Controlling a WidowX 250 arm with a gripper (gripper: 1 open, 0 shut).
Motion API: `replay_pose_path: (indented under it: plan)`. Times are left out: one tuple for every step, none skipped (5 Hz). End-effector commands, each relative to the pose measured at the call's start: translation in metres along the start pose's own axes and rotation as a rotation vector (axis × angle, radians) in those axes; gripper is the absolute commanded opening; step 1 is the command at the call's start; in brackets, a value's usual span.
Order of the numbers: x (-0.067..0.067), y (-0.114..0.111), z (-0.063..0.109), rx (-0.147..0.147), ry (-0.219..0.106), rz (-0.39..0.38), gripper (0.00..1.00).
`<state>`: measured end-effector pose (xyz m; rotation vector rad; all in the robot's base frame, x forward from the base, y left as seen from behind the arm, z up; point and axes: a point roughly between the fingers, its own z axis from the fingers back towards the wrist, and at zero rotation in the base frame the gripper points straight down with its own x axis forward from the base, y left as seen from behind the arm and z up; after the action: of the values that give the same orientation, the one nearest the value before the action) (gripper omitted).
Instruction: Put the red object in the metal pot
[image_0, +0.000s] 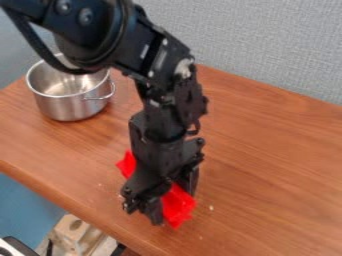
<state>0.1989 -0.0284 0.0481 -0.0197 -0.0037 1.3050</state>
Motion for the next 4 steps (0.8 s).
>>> replay_pose_path:
  plan:
    - [0.006, -0.009, 0.022, -0.064, 0.005, -0.002, 0.00]
    - [0.009, -0.010, 0.029, -0.070, 0.017, 0.000, 0.00]
    - [0.012, -0.011, 0.033, -0.083, 0.026, 0.003, 0.00]
    - [0.015, -0.010, 0.035, -0.098, 0.029, 0.006, 0.00]
